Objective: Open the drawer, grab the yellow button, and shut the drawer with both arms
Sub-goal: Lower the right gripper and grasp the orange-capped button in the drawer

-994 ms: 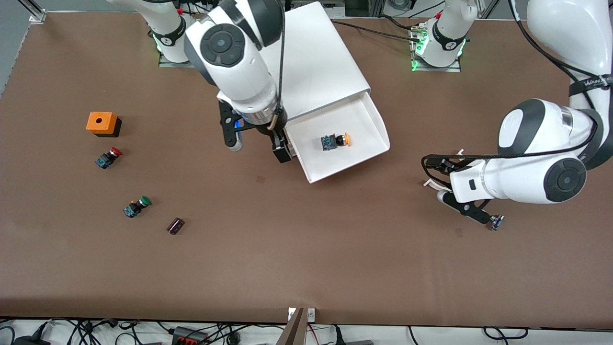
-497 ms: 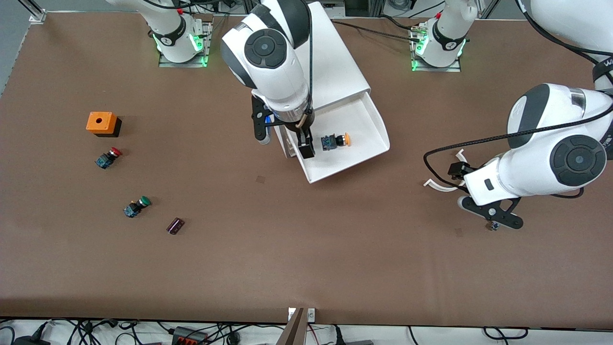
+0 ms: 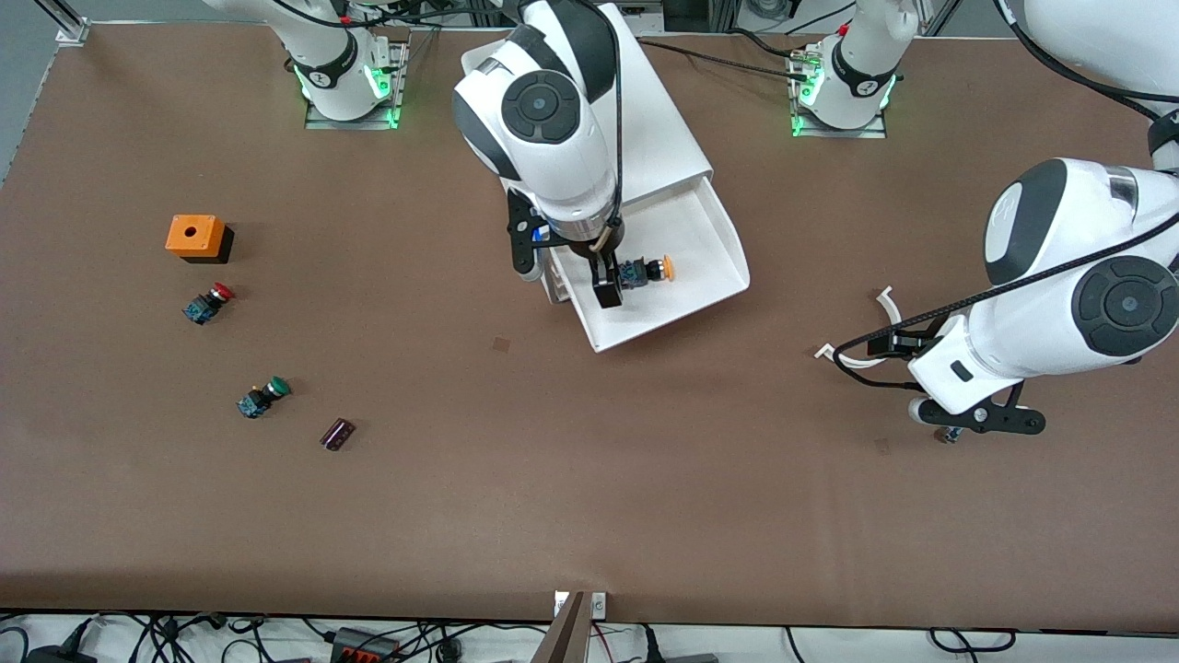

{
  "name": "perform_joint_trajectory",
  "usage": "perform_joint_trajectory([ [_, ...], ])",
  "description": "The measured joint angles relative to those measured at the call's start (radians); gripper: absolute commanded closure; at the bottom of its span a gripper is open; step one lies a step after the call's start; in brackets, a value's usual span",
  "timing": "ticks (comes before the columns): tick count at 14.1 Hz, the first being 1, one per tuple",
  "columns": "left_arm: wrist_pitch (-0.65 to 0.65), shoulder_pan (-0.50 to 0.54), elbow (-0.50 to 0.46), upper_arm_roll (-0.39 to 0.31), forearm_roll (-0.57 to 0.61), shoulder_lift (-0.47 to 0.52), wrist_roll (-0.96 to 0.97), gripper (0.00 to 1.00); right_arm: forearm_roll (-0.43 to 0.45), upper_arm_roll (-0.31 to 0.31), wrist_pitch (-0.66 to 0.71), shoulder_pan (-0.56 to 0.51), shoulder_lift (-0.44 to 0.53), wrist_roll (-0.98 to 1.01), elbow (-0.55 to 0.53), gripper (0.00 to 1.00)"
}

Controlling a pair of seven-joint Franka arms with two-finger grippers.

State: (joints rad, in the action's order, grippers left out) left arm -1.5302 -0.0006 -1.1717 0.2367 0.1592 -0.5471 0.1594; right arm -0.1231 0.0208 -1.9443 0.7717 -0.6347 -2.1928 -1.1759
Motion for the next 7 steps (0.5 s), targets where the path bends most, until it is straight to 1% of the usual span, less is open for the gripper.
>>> perform_joint_trajectory([
  [2, -0.039, 0.008, 0.000, -0.001, 0.000, -0.002, 0.010, 0.00, 0.000, 0.000, -0.002, 0.012, -0.011, -0.013, 0.000, 0.00],
  [7, -0.049, 0.012, -0.001, 0.001, -0.001, -0.003, 0.013, 0.00, 0.002, -0.004, -0.002, 0.034, -0.032, -0.020, 0.001, 0.00],
])
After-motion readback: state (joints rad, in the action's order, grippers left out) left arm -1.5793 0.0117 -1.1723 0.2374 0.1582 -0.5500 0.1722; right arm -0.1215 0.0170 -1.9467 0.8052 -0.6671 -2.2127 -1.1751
